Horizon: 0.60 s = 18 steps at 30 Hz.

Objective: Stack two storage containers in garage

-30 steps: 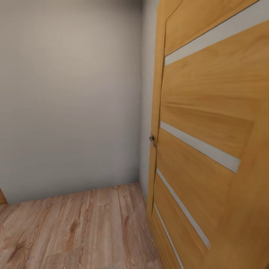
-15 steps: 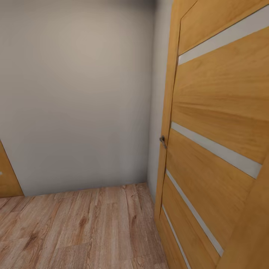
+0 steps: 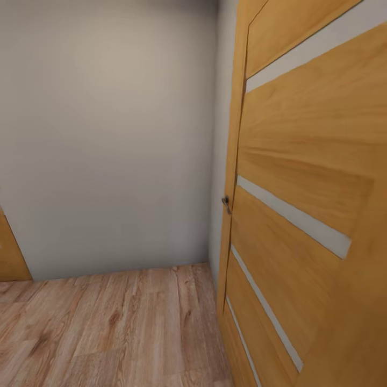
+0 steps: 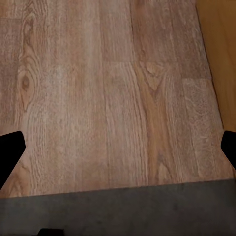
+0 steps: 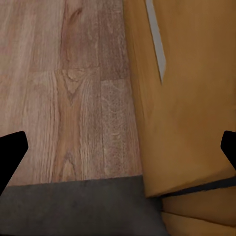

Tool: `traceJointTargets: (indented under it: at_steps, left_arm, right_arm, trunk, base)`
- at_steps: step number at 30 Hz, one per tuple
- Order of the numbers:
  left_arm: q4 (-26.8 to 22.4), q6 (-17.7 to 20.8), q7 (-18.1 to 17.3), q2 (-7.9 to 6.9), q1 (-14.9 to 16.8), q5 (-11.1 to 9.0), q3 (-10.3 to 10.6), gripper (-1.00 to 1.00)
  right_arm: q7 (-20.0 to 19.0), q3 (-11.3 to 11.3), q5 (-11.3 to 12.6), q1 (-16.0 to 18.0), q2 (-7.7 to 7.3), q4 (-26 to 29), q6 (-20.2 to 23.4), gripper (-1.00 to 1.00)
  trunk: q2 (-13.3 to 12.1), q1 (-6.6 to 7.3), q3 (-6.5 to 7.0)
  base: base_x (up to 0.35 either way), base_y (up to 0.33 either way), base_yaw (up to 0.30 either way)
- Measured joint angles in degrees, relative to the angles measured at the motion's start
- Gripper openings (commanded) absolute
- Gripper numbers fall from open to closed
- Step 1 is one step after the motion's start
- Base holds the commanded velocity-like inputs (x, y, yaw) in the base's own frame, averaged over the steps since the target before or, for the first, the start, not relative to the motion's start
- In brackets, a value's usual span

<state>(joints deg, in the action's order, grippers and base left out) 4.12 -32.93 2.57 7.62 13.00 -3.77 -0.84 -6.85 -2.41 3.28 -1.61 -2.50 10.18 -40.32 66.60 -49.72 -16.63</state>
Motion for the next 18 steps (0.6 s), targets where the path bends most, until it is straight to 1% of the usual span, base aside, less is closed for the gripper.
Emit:
traceJointTargets:
  at_steps: [4, 10, 18]
  left_arm:
    - [-0.1, -0.1, 0.2, 0.00, 0.0, -0.1, -0.1, 1.00]
    - [-0.1, 0.0, -0.2, 0.04, 0.0, -0.1, -0.1, 1.00]
    - [-0.1, 0.0, -0.2, 0.40, 0.0, 0.0, -0.1, 1.00]
  right_arm:
    - [0.0, 0.2, 0.4, -0.3, -0.43, 0.1, 0.2, 1.00]
    - [-0.2, 0.3, 0.4, -1.9, -2.01, 0.1, 0.4, 1.00]
    - [0.9, 3.1, 2.3, -3.7, -2.16, 0.0, 0.6, 1.00]
  trunk:
    - [0.0, 0.00, 0.00]
    - [0.0, 0.00, 0.01]
    - [0.0, 0.00, 0.01]
  base:
    - [0.001, -0.008, 0.285]
    - [0.000, -0.001, 0.298]
    - [0.000, 0.000, 0.300]
